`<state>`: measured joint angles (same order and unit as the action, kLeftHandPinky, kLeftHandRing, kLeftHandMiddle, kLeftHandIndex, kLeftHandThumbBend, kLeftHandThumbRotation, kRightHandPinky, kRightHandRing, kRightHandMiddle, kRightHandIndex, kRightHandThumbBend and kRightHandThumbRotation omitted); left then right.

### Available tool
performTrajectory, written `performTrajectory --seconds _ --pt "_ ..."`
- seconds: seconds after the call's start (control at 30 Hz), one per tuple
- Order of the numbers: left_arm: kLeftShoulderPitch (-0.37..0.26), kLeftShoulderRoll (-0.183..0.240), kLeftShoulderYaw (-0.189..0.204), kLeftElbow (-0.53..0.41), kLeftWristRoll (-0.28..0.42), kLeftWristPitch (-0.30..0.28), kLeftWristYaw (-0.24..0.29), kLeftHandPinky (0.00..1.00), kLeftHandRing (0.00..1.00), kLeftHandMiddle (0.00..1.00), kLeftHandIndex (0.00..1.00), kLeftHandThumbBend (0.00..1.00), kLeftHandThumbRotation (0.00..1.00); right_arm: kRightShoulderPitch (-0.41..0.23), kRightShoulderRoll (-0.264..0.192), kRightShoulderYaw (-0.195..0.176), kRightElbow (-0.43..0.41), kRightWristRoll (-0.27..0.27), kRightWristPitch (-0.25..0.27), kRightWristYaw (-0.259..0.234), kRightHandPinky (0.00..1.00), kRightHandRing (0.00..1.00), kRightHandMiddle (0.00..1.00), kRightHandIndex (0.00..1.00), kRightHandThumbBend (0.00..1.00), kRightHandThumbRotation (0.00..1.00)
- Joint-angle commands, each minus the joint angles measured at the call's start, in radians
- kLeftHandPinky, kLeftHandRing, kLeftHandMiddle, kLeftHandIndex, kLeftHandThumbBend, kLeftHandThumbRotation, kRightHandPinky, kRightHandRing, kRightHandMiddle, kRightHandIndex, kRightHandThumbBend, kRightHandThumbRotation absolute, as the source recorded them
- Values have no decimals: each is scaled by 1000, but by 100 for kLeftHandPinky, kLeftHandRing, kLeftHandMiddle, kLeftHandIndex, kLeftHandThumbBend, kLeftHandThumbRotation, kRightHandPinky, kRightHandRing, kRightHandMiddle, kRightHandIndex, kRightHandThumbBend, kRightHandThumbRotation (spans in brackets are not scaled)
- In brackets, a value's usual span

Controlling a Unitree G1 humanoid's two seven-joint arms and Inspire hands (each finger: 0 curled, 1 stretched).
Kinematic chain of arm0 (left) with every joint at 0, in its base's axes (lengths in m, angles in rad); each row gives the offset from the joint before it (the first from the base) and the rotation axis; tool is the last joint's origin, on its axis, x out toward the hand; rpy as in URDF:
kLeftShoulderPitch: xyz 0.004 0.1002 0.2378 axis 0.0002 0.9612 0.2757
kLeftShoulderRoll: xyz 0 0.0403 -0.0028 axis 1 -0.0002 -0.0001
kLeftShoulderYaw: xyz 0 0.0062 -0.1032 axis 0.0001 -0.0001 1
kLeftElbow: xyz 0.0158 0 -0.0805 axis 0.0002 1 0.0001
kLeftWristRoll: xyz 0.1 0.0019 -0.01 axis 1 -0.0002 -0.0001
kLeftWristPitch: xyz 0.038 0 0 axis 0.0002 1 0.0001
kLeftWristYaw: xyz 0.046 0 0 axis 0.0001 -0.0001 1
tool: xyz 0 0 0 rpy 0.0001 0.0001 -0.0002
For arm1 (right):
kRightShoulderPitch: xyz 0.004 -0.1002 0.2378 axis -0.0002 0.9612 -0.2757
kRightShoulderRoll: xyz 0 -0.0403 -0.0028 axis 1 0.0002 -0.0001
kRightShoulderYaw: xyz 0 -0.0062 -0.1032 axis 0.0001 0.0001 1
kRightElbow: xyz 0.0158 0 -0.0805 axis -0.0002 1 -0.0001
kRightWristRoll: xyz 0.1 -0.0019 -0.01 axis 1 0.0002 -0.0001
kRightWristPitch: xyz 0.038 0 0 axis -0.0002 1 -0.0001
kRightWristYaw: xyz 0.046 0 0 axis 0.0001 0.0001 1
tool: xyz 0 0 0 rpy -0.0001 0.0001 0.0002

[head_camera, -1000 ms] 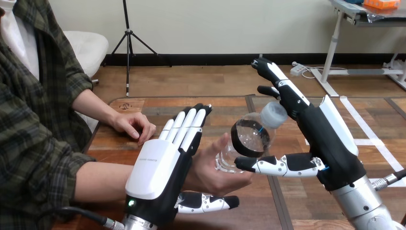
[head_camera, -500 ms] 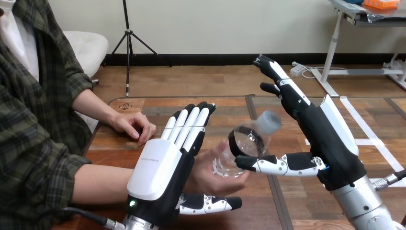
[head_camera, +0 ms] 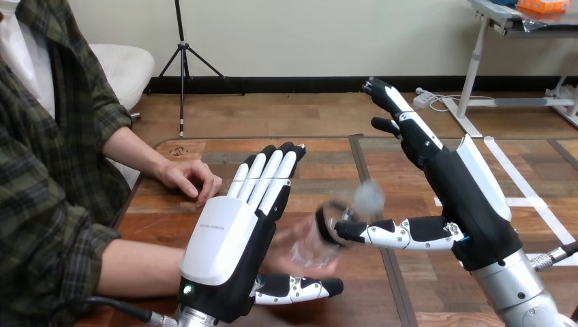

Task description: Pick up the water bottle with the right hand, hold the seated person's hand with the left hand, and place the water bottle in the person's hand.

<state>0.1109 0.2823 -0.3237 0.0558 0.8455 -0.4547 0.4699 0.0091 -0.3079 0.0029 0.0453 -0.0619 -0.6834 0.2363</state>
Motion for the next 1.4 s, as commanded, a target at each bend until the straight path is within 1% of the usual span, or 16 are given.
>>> performTrajectory --seconds 0.0,0.6,0.8,0.9,0.93,1.03,1.1,1.2,1.23,1.3,1.37 --pt "-44 10 9 -17 3 -11 17 100 100 100 100 100 36 -43 8 -10 -33 -2 -11 -16 91 99 100 96 83 14" --pt "-48 18 11 -7 -12 -41 26 100 100 100 100 100 34 -49 10 -8 -30 5 -12 -14 90 98 100 95 82 14" --pt "-60 21 9 24 -33 -102 57 100 100 100 100 100 34 -50 16 -8 -22 9 -20 -18 90 98 99 94 82 14" --pt "-70 22 9 49 -35 -139 87 100 100 100 100 100 34 -49 23 -9 -20 7 -24 -25 89 97 99 93 81 14" --pt "-74 21 9 59 -29 -154 106 100 100 100 100 100 34 -49 27 -11 -18 5 -29 -31 89 97 98 93 81 14" --pt "-82 19 10 81 -19 -185 143 100 100 100 100 100 36 -48 37 -13 -14 0 -38 -45 86 95 97 91 81 14" --pt "-86 18 11 91 -16 -200 159 100 100 100 100 100 38 -46 44 -14 -13 -3 -40 -54 85 94 96 90 80 15" --pt "-93 15 9 114 -28 -237 175 100 100 100 100 100 42 -48 55 -19 -2 -14 -60 -75 83 92 94 88 79 16" --pt "-97 13 8 126 -42 -260 179 100 100 100 100 100 43 -48 63 -20 2 -15 -65 -84 82 91 93 87 78 16" --pt "-102 11 8 141 -57 -287 184 100 100 100 100 100 46 -47 72 -21 5 -15 -70 -94 79 88 91 85 76 17" --pt "-109 2 8 160 -73 -321 196 100 100 100 100 100 48 -49 84 -24 16 -15 -86 -109 77 87 89 84 74 17"
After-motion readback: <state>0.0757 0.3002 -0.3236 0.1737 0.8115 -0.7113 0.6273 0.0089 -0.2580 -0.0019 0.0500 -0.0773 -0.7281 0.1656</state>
